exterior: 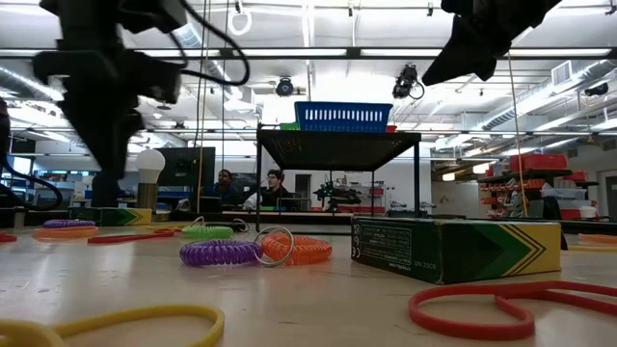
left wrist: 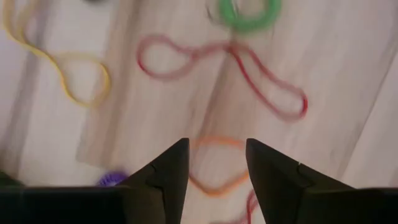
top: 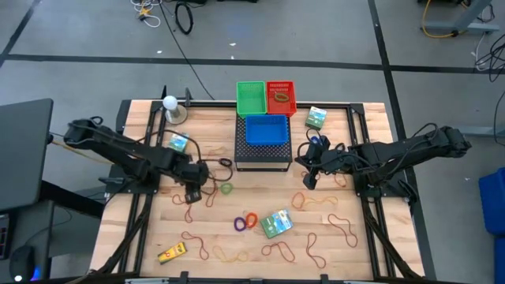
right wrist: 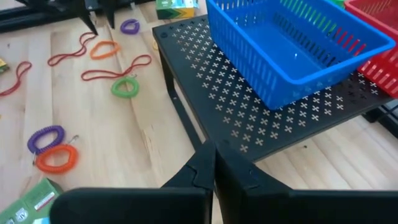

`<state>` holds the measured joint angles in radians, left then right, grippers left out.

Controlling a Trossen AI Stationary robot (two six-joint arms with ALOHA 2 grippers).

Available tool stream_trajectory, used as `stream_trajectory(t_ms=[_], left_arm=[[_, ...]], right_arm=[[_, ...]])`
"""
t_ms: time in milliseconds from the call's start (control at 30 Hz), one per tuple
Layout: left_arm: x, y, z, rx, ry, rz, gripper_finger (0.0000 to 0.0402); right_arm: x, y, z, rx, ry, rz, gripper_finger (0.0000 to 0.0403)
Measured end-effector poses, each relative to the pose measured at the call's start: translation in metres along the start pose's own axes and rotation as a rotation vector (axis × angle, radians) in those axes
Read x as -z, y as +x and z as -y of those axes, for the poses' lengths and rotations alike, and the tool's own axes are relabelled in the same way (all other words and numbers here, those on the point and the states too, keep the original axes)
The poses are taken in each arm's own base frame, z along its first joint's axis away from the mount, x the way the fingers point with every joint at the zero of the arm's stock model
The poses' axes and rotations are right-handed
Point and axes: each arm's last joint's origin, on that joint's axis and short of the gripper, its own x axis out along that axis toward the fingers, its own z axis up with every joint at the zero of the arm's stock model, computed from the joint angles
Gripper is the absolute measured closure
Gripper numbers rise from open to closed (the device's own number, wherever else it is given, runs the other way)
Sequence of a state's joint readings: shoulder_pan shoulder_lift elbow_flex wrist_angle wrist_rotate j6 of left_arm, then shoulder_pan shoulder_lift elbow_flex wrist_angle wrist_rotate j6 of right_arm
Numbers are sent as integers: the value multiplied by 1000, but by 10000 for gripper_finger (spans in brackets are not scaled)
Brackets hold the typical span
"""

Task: Pick & Place Office Desk Supplies
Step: Put the red rubber band into the blue bin on the shelf

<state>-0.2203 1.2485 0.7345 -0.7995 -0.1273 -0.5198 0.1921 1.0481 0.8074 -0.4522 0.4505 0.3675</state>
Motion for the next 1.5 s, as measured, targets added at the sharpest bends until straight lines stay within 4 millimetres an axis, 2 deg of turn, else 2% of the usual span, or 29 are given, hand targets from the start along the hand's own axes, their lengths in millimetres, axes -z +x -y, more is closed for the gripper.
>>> stream_trajectory(t_ms=[400, 567, 867, 1167, 1333, 1500], left_arm=[[40, 32, 19, 63, 105, 8, 248], [45, 34, 22, 68, 117, 27, 248], [63, 30, 40, 107, 383, 18, 248], [71, 45, 45, 42, 401, -76, 253], [72, 50, 46, 25, 371, -99, 297], [72, 50, 46, 30, 345, -103, 383]], right_arm=[[1, 0, 1, 21, -18, -1, 389], [1, 0, 1, 26, -18, 1, 389], [1, 0, 1, 27, -18, 2, 389], [0, 0, 2, 51, -18, 11, 389], [0, 0, 2, 53, -18, 12, 389], [0, 0, 2, 53, -19, 12, 389]])
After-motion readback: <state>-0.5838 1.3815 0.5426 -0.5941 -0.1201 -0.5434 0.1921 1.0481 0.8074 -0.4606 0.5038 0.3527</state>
